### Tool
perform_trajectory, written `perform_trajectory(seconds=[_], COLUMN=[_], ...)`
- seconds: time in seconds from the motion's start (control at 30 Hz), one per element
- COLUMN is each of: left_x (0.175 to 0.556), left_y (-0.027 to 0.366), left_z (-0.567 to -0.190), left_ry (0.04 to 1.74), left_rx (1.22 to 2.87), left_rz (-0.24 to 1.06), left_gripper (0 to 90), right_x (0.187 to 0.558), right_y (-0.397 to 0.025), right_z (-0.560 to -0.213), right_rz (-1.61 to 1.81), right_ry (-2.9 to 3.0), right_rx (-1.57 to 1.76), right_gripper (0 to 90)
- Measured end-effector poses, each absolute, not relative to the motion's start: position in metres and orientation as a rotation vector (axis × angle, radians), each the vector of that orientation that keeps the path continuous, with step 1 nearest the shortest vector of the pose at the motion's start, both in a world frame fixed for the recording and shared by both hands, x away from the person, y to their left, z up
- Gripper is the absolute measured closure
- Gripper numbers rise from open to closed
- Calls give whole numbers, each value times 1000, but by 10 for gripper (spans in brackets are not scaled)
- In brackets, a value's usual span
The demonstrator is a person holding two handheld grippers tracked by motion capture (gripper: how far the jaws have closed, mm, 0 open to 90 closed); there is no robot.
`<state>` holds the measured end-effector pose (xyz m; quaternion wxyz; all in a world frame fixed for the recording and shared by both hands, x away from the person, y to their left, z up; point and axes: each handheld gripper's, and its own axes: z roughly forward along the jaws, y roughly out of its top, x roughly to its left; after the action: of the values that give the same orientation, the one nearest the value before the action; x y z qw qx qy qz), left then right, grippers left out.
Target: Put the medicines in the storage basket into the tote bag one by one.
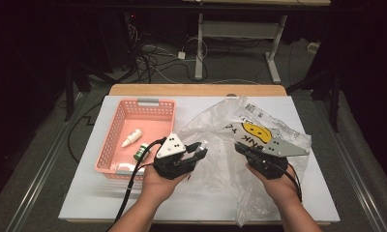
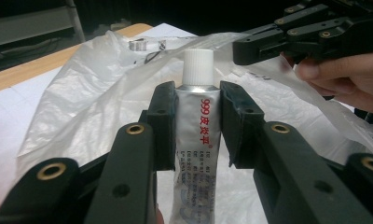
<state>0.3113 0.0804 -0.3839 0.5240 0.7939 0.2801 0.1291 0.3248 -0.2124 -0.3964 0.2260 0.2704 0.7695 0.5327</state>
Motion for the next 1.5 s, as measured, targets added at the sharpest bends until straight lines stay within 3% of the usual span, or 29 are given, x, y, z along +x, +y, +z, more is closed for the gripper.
perform_trajectory(seconds=[1.5], left_x=[350], left_y=[-13], left_z=[-439], left_ry=[677], left_rx=[1955], left_rz=[322], left_gripper=[661], right_x=[328], right_y=[-226], right_z=[-389], right_rz=[1498], right_ry=[2066], right_rx=[775], right_gripper=[900])
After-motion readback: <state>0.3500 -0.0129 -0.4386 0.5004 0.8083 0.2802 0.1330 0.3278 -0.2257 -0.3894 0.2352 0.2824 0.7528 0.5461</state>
